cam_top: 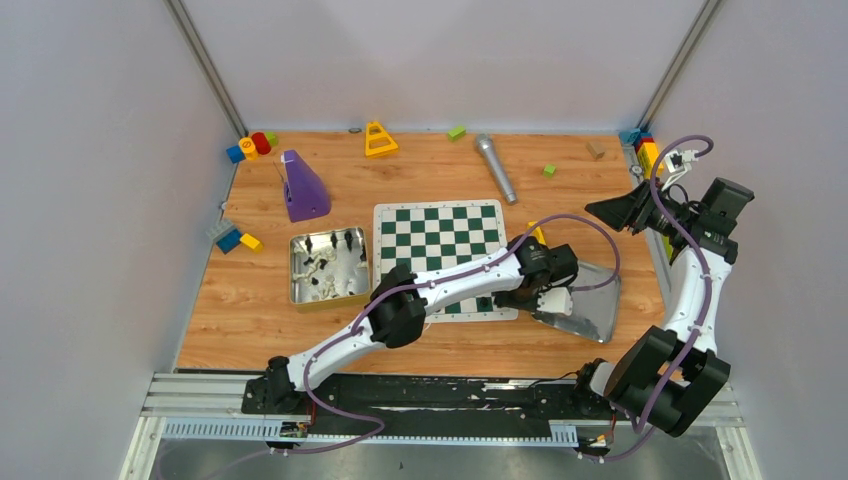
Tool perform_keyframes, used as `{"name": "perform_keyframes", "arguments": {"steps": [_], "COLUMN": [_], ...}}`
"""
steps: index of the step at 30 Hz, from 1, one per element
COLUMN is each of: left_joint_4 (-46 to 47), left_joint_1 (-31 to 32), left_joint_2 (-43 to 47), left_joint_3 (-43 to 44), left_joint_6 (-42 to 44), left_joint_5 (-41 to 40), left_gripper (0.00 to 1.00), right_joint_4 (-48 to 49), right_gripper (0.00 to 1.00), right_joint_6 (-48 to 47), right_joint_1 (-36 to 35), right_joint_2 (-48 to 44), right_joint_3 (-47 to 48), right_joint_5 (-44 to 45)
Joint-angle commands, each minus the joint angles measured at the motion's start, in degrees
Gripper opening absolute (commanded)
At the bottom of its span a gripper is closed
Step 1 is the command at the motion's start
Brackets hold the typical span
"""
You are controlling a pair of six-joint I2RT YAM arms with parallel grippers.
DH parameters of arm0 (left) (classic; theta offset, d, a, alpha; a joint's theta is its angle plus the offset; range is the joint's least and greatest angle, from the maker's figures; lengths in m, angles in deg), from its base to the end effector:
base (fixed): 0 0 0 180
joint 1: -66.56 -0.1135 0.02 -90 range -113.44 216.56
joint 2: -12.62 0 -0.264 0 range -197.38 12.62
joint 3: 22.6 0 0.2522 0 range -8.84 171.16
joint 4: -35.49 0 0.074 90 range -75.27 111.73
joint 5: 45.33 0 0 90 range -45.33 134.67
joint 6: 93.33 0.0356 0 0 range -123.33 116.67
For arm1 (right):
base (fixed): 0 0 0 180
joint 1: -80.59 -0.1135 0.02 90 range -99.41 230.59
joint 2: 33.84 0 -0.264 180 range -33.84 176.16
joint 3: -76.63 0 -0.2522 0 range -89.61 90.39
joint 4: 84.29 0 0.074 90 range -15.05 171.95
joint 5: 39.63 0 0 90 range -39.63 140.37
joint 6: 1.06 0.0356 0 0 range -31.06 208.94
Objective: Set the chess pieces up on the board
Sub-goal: Place the chess piece on the chessboard, then pick up the chess piece from the storage box.
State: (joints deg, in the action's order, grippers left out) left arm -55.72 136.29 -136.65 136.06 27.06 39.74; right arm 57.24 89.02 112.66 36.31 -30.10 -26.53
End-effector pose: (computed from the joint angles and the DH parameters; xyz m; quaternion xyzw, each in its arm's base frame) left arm 0.1800 -0.4786 0.1812 0.7621 0.6421 0.0164 0.0815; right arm 0.2295 -0.1029 0.3281 -0.0816 0.7476 0.4320 0.4978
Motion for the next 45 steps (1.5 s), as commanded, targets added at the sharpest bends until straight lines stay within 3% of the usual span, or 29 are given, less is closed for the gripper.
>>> {"name": "perform_keyframes", "arguments": {"steps": [1,14,22,26,35,40,45], "left_joint_4": [1.04,1.71,6.75,11.31,18.52,20.64,22.01], "left_joint_1": [0.75,0.72,-4.38,-10.64,-36.90,-49.00,-55.09], "left_joint_2": [0.38,6.02,25.81,38.66,59.03,63.11,63.10], "left_joint_3": [1.47,-2.90,-18.13,-33.60,-58.24,-69.54,-76.58], "left_joint_6": [0.72,-0.64,-4.76,-5.54,-7.36,-5.27,-3.86], "left_joint_5": [-0.50,-1.58,3.87,6.20,8.82,9.46,7.81], "left_gripper": [0.37,0.47,0.53,0.59,0.66,0.65,0.61], "right_joint_4": [0.14,0.06,0.08,0.10,-0.40,-1.19,-1.61], "right_gripper": [0.51,0.51,0.53,0.54,0.58,0.61,0.61], "right_joint_6": [-1.31,-1.26,-0.82,-1.13,-5.24,-9.09,-11.24], "right_joint_1": [0.33,0.33,0.19,-0.60,-13.03,-19.83,-22.88], "right_joint_2": [0.46,1.15,0.99,1.44,2.89,4.75,7.25], "right_joint_3": [-0.16,-0.09,0.49,1.19,2.07,3.04,3.34], "right_joint_5": [-2.04,-1.61,0.26,2.16,15.13,19.77,20.78]}}
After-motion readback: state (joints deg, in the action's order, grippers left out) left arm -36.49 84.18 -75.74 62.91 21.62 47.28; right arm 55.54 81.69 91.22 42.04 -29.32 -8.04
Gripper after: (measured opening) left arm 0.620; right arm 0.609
